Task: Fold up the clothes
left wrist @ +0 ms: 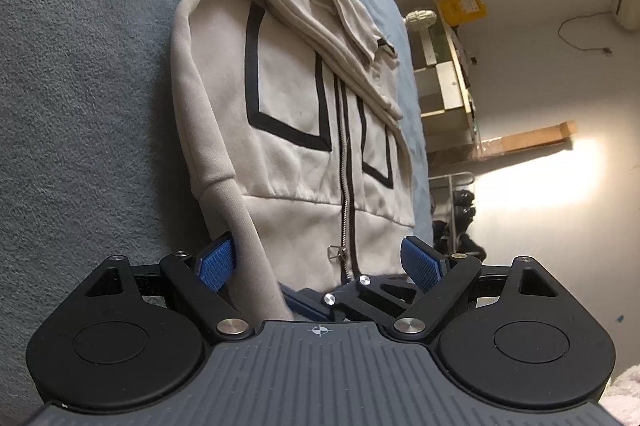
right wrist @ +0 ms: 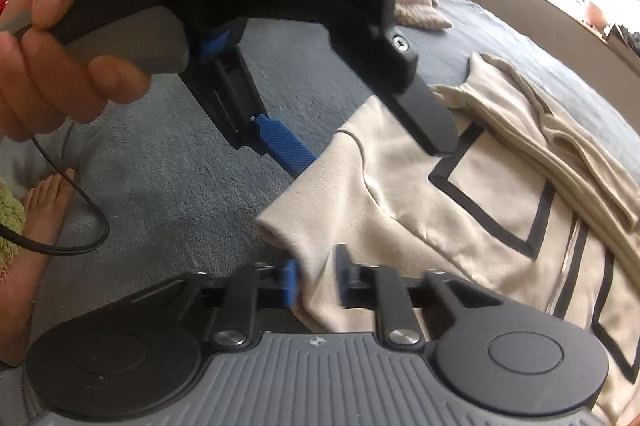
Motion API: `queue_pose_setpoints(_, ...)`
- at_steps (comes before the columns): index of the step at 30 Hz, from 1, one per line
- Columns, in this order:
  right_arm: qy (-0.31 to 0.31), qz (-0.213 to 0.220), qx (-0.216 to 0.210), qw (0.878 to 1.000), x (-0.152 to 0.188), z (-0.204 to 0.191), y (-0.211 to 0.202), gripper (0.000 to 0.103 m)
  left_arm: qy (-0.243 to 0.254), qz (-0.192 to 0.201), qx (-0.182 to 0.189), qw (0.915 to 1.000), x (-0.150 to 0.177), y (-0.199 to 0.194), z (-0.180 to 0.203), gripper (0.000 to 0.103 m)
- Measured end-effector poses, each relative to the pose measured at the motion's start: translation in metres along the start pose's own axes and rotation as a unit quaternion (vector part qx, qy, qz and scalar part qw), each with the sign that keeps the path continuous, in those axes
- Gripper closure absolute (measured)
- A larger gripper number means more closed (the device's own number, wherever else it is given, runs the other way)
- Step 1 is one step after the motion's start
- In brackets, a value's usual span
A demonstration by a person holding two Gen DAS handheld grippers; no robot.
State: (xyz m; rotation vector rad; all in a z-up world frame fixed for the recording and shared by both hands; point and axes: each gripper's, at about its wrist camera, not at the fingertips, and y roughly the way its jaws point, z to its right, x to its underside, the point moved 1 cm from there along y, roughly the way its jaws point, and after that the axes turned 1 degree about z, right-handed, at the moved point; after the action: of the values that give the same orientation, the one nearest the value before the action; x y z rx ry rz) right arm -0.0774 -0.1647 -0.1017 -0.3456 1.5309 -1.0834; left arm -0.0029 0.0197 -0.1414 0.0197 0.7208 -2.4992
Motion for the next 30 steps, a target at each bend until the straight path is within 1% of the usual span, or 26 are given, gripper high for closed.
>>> queue_pose_setpoints(3, 0.006, 0.004, -0.001, 1.0, 0.001, 0.001, -0.002, 0.097, -0.001, -0.007, -0.008, 0.9999, 0.002, 0.004, -0.001, 0.015)
queue_pose_setpoints(7, 0.016, 0.007, -0.005, 1.0, 0.0, 0.003, -0.004, 0.098, -0.003, -0.018, -0.028, 0.9994, 0.004, 0.011, -0.004, 0.015)
queue_pose_setpoints(10, 0.014, 0.012, -0.005, 1.0, -0.002, 0.002, -0.005, 0.098, -0.009, -0.024, -0.038, 0.999, 0.003, 0.014, -0.007, 0.018)
queue_pose_setpoints(13, 0.012, 0.013, -0.006, 1.0, -0.002, 0.001, -0.006, 0.098, -0.011, -0.027, -0.043, 0.9987, 0.002, 0.019, -0.009, 0.025)
queue_pose_setpoints(15, 0.012, 0.015, -0.006, 1.0, -0.003, 0.0, -0.006, 0.098, -0.01, -0.027, -0.045, 0.9986, 0.001, 0.021, -0.009, 0.034)
queue_pose_setpoints(18, 0.006, 0.02, -0.004, 1.0, -0.004, 0.0, -0.007, 0.098, -0.01, -0.028, -0.046, 0.9985, -0.001, 0.023, -0.009, 0.041)
queue_pose_setpoints(21, 0.002, 0.025, -0.001, 1.0, -0.003, -0.002, -0.009, 0.098, -0.011, -0.03, -0.044, 0.9985, -0.004, 0.025, -0.008, 0.044)
queue_pose_setpoints(25, 0.003, 0.031, 0.002, 1.0, -0.004, 0.0, -0.01, 0.098, 0.002, -0.035, -0.049, 0.9982, -0.006, 0.028, -0.004, 0.048)
queue_pose_setpoints(28, 0.003, 0.034, 0.003, 0.999, -0.004, 0.0, -0.01, 0.098, 0.0, -0.036, -0.05, 0.9981, -0.008, 0.031, -0.004, 0.048)
queue_pose_setpoints(30, 0.002, 0.036, 0.004, 0.999, -0.004, 0.0, -0.01, 0.098, -0.002, -0.037, -0.053, 0.9979, -0.009, 0.033, -0.006, 0.051)
